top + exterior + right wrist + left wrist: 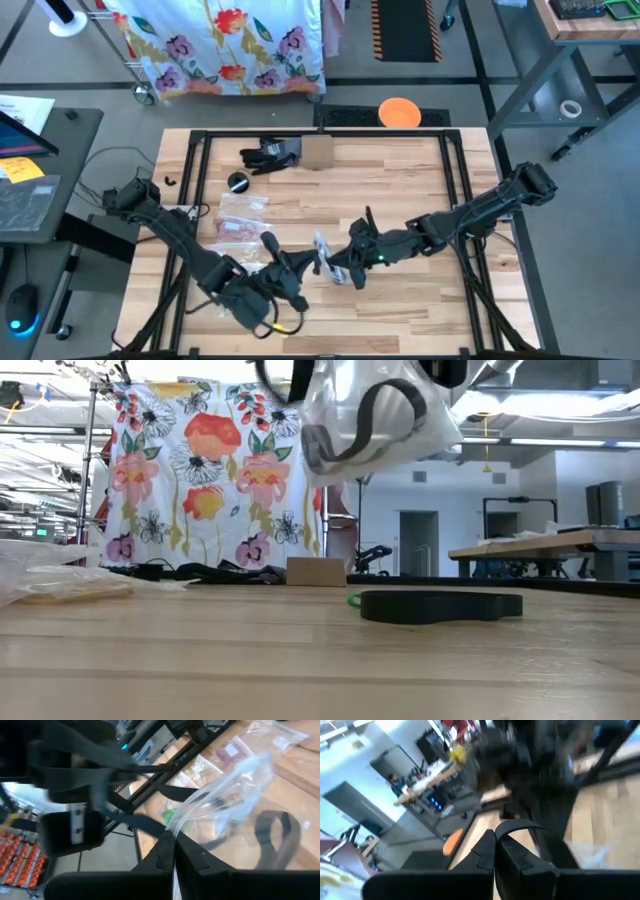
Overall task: Sort rubber bands
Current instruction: Put the black rubber band into the transparent zip bag
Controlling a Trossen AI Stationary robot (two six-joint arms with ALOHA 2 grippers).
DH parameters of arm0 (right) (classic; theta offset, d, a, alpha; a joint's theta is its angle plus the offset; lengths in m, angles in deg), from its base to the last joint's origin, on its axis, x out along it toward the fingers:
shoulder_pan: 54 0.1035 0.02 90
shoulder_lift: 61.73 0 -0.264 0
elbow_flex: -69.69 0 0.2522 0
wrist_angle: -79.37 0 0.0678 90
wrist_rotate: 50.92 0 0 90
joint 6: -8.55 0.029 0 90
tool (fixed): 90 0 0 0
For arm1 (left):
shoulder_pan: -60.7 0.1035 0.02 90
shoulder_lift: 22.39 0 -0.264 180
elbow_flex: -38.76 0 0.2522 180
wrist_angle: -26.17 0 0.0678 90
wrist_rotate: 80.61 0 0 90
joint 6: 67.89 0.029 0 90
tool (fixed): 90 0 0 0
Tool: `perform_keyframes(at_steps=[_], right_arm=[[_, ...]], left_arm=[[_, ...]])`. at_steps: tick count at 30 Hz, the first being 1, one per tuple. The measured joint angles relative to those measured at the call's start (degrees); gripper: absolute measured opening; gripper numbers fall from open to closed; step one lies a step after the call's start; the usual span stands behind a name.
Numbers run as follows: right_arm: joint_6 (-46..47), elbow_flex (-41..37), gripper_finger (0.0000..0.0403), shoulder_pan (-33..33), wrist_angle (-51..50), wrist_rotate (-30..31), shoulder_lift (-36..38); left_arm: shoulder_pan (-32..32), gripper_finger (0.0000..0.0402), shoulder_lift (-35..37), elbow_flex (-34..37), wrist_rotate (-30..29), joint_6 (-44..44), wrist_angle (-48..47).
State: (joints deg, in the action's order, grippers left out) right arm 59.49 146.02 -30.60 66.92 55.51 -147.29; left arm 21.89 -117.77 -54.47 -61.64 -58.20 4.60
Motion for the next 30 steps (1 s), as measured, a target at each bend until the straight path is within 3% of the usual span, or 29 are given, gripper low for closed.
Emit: perform_keyframes(at_steps=[8,15,19,24,30], right_arm=[[0.0,-0.1,0.0000,-0.1,-0.8,-0.3,0.0],[0.1,-0.1,0.0000,-0.2,0.3,-0.3,0.0],[-0.1,-0.1,0.0000,0.2,1.2,-0.3,0.0],[-0.5,-0.1,0.0000,0.9,3.3,-0.2,0.0],[-1.9,-0.1,0.0000,1.5,6.7,0.0,0.0]], left_arm=[[-2.4,0.0000,0.8,-4.7,0.4,14.2,8.5],[0.3,0.0000,0.8,-6.9,5.2,18.7,8.5],[2.1,0.0000,0.7,-6.9,6.5,17.5,6.7],[4.0,0.0000,0.7,-6.7,10.1,10.6,-0.1],[5.2,0.0000,0.7,-3.2,13.9,3.8,-1.0]])
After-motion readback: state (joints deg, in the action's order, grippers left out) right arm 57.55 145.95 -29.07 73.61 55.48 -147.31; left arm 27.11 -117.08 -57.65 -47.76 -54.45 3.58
